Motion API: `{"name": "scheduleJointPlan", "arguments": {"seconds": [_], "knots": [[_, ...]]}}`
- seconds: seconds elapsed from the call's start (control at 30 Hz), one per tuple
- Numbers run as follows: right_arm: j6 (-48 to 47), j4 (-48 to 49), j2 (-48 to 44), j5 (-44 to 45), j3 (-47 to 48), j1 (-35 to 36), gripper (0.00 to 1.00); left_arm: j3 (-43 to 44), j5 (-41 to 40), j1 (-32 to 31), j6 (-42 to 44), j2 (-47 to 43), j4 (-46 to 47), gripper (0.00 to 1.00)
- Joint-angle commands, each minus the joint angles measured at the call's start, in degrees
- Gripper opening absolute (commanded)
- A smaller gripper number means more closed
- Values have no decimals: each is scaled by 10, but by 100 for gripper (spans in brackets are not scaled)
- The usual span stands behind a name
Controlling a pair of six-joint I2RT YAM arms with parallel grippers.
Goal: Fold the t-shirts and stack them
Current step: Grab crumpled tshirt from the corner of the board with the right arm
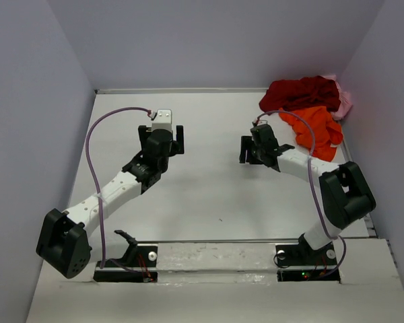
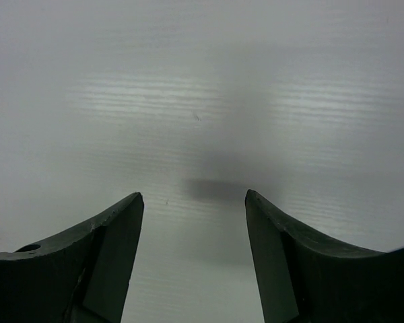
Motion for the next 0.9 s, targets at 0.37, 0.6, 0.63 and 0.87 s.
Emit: {"name": "scheduleJointPlan", "arguments": {"seconds": [0.37, 0.6, 0.63, 0.87], "knots": [[-95, -125, 284, 184, 501, -31, 71, 24, 4, -4, 7, -20, 9, 99], [-68, -147, 408, 151, 639, -99, 71, 24, 11, -5, 4, -18, 9, 99], [-67, -152, 421, 156, 656, -105, 71, 24, 11, -5, 4, -18, 7, 99], [-79, -170, 494, 163, 748, -130, 71, 25, 17, -6, 3, -18, 7, 99]]}}
